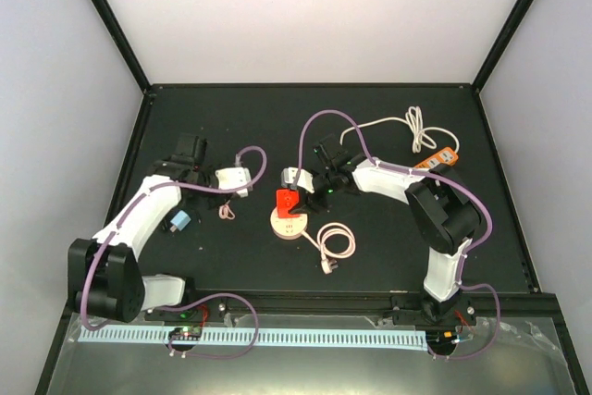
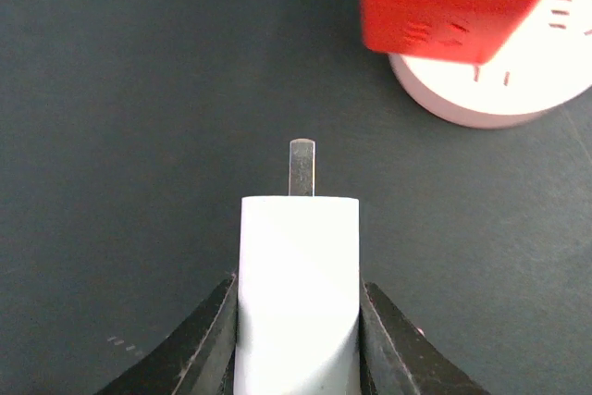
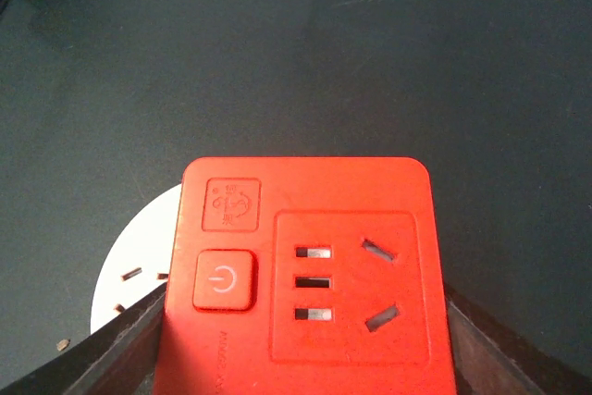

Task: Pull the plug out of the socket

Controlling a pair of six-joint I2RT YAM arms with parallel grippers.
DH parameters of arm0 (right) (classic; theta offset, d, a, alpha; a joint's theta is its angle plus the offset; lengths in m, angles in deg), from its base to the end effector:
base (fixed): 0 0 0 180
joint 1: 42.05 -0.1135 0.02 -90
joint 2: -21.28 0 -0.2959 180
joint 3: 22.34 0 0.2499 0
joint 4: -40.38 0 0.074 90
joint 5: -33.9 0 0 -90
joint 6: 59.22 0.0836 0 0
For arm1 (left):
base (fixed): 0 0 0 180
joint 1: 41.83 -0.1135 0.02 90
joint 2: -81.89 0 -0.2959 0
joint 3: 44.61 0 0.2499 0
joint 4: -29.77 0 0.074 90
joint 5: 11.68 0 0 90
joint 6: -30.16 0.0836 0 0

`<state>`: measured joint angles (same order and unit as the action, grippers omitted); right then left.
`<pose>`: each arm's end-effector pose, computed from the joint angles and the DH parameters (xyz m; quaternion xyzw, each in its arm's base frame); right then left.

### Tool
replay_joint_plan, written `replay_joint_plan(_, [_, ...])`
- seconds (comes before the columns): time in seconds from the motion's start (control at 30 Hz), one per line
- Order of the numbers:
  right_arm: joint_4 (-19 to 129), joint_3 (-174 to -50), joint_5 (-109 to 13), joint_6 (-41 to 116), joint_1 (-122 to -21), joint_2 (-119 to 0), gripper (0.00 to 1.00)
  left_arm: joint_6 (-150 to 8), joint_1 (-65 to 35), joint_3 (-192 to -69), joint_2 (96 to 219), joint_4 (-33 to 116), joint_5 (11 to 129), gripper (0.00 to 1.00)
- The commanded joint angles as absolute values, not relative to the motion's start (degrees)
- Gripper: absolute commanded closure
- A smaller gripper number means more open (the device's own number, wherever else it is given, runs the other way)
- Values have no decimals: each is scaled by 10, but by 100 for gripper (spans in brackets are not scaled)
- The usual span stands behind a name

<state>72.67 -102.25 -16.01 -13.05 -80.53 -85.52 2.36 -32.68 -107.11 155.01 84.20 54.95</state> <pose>0.2789 0.2905 0.1653 -0.6646 0.6220 0.3184 0.2648 0.2349 -0.0714 0.2139 0.5932 0.7512 -0.0825 0.2776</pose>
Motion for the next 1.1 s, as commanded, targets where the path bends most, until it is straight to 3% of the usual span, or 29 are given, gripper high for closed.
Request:
replay_joint_plan(0.0, [786, -1016, -186, -139, -803, -870, 91, -26, -358, -1146, 1540, 889, 510, 95])
replay_joint_plan(0.67, [791, -1020, -183, -138, -803, -876, 90, -154, -408, -1196, 1738, 818, 627, 90])
replay_joint_plan(0.97, [793, -1020, -180, -139, -803, -876, 89, -164, -421, -1211, 1804, 814, 613, 90])
replay_joint_plan(1.07, [793, -1020, -180, -139, -803, -876, 89, -164, -425, -1211, 1818, 812, 620, 85])
